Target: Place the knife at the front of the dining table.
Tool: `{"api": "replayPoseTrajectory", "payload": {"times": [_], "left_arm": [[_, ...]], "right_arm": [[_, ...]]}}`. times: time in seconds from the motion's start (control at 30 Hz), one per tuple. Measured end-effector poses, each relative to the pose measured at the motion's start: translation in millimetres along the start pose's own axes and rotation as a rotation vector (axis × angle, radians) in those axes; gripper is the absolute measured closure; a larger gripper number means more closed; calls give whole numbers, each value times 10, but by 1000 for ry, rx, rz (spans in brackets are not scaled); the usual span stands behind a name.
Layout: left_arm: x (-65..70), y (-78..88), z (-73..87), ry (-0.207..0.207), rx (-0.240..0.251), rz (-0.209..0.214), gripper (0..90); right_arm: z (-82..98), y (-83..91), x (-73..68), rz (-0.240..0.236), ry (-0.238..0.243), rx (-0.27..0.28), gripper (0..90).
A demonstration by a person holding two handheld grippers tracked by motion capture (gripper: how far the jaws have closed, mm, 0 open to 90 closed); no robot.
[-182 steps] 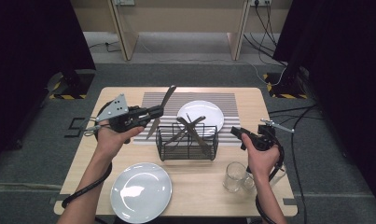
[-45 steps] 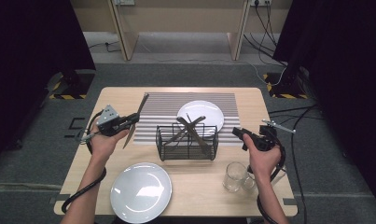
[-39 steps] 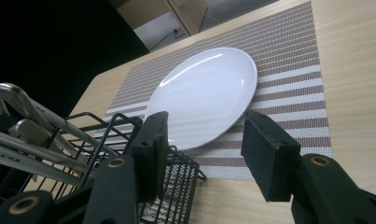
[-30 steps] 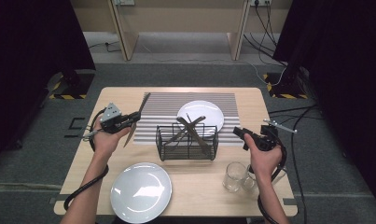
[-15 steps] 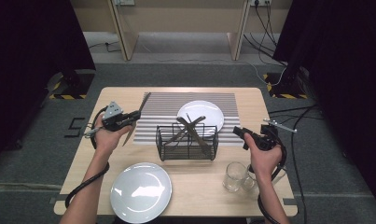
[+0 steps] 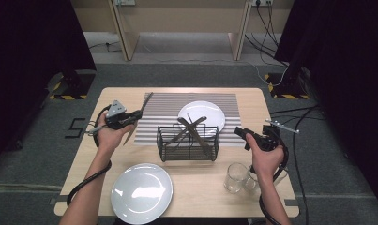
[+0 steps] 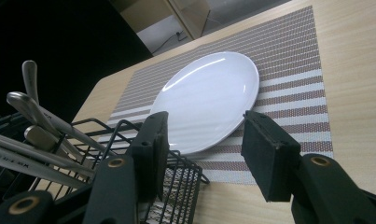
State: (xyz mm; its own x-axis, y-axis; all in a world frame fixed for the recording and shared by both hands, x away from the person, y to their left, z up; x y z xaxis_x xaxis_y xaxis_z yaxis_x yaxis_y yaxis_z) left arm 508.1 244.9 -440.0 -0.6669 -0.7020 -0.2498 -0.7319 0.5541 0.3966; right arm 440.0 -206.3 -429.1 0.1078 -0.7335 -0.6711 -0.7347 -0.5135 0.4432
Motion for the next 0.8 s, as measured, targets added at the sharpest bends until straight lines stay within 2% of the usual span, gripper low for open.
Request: {"api": "replayPoseTrajectory", "payload": {"times": [0.8], "left_arm": [[-46, -153, 67, 12, -55, 14, 831]], "right_arm": [[19, -13, -4, -2, 2, -5, 509]]}}
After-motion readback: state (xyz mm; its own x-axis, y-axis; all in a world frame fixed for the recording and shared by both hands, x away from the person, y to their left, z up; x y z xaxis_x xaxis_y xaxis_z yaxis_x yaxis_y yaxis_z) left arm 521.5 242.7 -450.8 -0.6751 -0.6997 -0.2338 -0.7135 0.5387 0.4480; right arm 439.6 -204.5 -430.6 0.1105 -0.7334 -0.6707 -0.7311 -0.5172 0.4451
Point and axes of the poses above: each handheld gripper's, and its own axes: y roughly backward along the jaws, z roughly out of its underside, x roughly to its right, the point moved 4 cm from there along -y, roughly forward along the jaws, and after that the axes turned 12 degrees about -y, right-handed, at the moved point
